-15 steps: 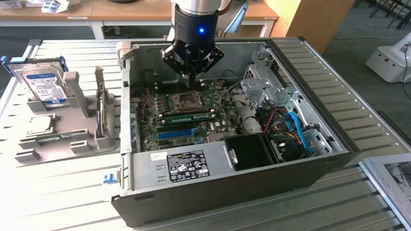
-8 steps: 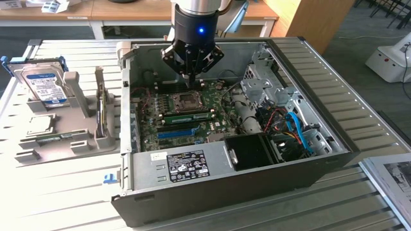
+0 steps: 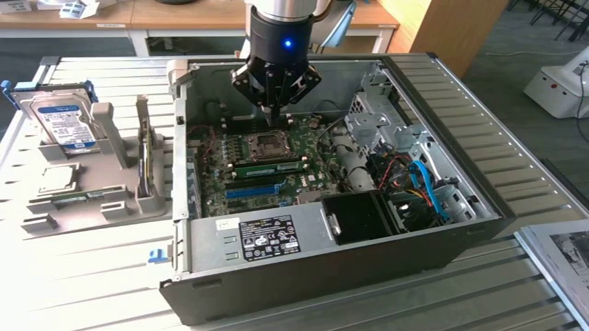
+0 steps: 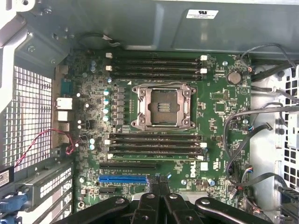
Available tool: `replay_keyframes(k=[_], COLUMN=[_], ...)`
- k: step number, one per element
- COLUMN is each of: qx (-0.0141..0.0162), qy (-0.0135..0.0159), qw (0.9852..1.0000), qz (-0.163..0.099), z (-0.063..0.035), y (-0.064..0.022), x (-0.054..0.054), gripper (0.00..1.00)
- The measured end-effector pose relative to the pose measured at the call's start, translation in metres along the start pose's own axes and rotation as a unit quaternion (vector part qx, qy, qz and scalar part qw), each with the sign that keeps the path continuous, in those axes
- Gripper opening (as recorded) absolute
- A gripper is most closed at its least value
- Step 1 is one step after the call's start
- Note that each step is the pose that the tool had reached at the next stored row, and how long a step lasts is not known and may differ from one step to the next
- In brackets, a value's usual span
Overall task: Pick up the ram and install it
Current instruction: 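Press down the ram until it locks into place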
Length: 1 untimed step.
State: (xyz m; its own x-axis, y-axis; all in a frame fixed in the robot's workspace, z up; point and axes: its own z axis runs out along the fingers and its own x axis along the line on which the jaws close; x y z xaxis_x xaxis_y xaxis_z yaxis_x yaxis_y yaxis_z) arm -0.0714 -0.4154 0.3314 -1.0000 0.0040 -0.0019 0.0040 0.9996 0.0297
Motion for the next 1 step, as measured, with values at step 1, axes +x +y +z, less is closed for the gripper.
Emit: replay_keyframes(k=[1], qx=[0.0000], qy=[0.0000], qw=[1.0000], qz=[0.000], z=[0.0000], y=[0.0000], x=[0.0000], gripper=[0.10])
